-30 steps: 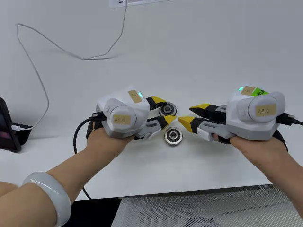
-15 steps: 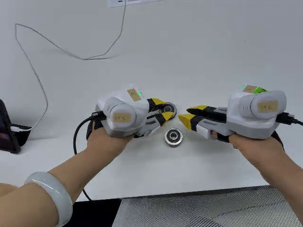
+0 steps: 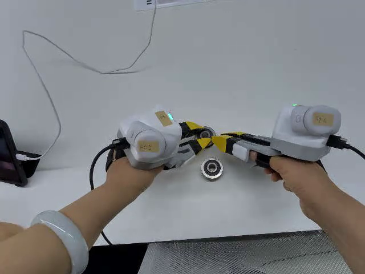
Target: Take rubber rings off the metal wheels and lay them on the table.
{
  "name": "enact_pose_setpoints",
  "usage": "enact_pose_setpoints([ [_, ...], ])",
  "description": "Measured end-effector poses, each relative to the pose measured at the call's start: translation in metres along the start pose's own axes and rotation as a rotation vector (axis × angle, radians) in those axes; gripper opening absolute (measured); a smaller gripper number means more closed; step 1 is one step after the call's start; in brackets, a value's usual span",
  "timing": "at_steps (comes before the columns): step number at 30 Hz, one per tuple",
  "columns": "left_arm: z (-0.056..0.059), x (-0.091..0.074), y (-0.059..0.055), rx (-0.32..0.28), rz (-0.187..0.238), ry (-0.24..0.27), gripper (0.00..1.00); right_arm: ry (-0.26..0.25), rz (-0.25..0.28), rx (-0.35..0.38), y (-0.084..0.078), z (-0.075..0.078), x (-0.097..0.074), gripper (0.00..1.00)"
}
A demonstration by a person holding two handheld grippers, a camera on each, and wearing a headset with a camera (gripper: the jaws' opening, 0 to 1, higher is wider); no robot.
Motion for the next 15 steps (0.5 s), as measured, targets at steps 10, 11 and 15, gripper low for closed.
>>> enact_pose_setpoints([
  [10, 0.0002, -0.0001, 0.0004, 0.001, 0.004, 0.002, 0.14, 0.014, 0.027, 0.173, -0.0023, 0.0036, 0.0031, 0.13],
  [11, 0.0003, -0.0002, 0.0005, 0.0, 0.005, 0.002, 0.14, 0.012, 0.028, 0.179, -0.0025, 0.0035, 0.0038, 0.13],
  [15, 0.0003, -0.0002, 0.0006, 0.001, 0.006, 0.002, 0.14, 0.018, 0.027, 0.21, -0.0023, 0.0027, 0.0056, 0.14],
])
Point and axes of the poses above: the centre of the closed fingertips' face, and the gripper's own axes: x roughly forward along the fingers, z roughly to its right, y roughly out of its top, the point moved 9 cm from there along -x, roughly backward along the fingers, and after that the axes turned 4 degrees about x, right-handed, at the moved point
